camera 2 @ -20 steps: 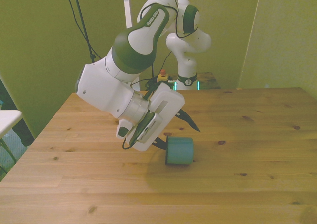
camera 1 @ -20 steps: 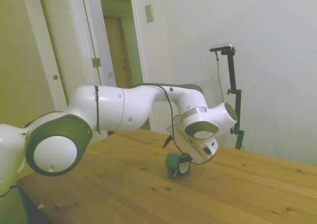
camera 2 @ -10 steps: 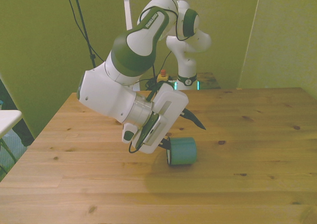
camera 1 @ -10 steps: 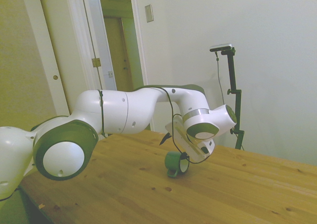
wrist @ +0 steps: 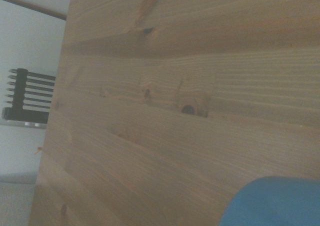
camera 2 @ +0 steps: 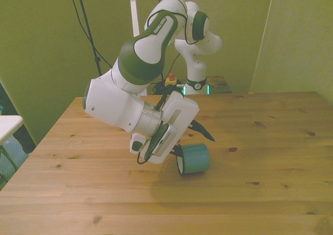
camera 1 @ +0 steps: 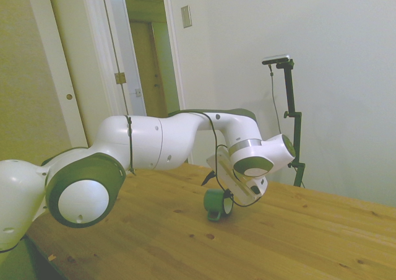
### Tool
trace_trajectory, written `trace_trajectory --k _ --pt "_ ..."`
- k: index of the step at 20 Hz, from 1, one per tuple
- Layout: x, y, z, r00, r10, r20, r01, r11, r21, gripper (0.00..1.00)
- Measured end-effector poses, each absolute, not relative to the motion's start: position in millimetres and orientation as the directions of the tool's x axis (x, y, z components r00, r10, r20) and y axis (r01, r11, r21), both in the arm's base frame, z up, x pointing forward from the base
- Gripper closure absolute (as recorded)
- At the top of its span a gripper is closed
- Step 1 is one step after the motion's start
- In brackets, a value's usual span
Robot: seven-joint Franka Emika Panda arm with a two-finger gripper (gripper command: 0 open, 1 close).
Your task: Flip the mug upright
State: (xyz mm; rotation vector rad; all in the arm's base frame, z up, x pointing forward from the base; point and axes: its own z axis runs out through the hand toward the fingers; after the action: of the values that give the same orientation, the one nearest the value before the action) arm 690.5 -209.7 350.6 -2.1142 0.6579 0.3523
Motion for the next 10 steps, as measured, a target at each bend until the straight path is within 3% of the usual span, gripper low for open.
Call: trace_trajectory --k 10 --pt "692.1 -209.9 350.7 0.824 -0.316 -0.470 -0.567 -0.486 -0.665 1.00"
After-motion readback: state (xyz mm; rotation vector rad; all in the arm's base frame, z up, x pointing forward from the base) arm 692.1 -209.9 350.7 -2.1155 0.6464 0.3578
